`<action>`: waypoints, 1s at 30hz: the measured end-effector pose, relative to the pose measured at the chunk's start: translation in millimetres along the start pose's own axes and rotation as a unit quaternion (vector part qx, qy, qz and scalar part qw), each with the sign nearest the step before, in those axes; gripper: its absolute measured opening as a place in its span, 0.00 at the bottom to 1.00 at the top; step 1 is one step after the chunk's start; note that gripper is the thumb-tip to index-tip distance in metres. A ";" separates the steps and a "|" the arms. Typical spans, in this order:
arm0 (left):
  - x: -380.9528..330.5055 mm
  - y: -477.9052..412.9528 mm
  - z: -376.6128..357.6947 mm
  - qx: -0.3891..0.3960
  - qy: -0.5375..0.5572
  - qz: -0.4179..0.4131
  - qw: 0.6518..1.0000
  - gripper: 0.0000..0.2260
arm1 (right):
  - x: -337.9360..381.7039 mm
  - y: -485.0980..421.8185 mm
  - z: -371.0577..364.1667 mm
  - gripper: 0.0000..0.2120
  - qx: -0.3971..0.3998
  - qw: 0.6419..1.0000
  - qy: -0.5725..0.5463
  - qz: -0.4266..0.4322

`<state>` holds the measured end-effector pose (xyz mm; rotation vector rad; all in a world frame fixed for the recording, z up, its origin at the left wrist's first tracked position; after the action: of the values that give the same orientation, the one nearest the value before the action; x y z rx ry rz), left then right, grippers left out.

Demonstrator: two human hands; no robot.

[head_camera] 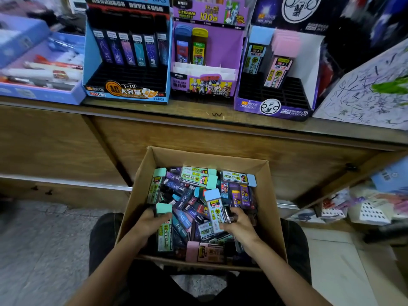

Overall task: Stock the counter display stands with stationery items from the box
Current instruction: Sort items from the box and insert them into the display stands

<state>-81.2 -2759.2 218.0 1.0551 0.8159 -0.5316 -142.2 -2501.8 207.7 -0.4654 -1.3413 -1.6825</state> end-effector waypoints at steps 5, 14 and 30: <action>-24.6 4.4 9.0 -0.007 -0.026 -0.086 0.996 0.12 | 0.2 0.8 -0.3 0.28 0.018 0.999 -0.037 -0.014; -38.7 -0.4 -5.3 -0.015 0.145 -0.086 0.986 0.07 | 23.2 10.1 -4.5 0.26 0.033 0.986 -0.162 0.016; -74.7 12.1 -73.7 0.073 0.350 0.008 0.934 0.16 | 87.8 41.9 -25.7 0.19 0.033 0.967 -0.231 0.098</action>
<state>-141.5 -2686.6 265.6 1.4147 1.4055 -0.1901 -147.2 -2561.4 288.6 -0.9631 -1.6145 -1.4104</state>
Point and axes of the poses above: each hand's wrist, its own y-axis away from the middle knuckle, its own z-axis out of the back of the hand, x = y × z, the point moved 10 cm from there along -y, towards the middle knuckle, and after that the axes turned 9 degrees about -x, right-handed, at the moved point
